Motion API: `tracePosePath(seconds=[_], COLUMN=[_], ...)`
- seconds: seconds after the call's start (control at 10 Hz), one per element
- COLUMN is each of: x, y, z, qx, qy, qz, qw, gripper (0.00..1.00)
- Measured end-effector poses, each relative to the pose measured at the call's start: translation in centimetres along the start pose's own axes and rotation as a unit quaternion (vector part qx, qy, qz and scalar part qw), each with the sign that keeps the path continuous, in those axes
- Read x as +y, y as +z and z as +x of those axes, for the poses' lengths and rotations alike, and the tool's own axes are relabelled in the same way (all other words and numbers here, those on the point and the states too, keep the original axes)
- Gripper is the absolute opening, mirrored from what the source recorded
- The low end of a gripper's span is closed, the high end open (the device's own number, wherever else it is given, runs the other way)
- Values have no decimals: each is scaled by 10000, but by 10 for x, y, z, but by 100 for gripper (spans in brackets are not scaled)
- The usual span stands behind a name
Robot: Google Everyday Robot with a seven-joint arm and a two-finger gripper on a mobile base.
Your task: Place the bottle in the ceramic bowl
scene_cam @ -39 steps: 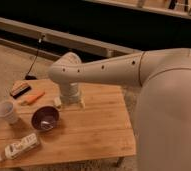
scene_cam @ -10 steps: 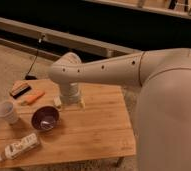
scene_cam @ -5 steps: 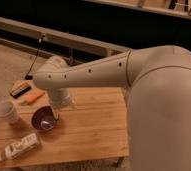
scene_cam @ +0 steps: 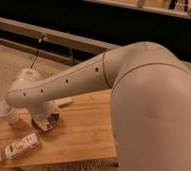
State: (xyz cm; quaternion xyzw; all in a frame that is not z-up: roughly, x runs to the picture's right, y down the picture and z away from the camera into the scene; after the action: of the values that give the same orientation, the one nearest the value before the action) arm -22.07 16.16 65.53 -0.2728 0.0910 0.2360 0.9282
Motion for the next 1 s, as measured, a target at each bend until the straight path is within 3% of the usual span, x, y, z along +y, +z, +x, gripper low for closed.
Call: tracePosePath(seconds=[0.1, 0.2, 0.3, 0.4, 0.5, 0.7, 0.8, 0.9, 1.0], x=[17, 43, 75, 98, 128, 175, 186, 198, 203], y=[-1, -1, -1, -1, 0, 0, -1, -5, -7], z=[-4, -7, -7, -5, -2, 1, -1, -12, -19], qx=[-44, -97, -139, -163, -211, -457, -574, -892, -1065], qy=[-359, -879, -1478, -1869, -2361, -3210, -3413, -3736, -3865], qz=[-4, -31, -124, -230, -407, -812, -947, -1127, -1210], qw=[9993, 9961, 9888, 9820, 9706, 9425, 9334, 9164, 9081], gripper=[65, 65, 65, 65, 65, 65, 65, 65, 65])
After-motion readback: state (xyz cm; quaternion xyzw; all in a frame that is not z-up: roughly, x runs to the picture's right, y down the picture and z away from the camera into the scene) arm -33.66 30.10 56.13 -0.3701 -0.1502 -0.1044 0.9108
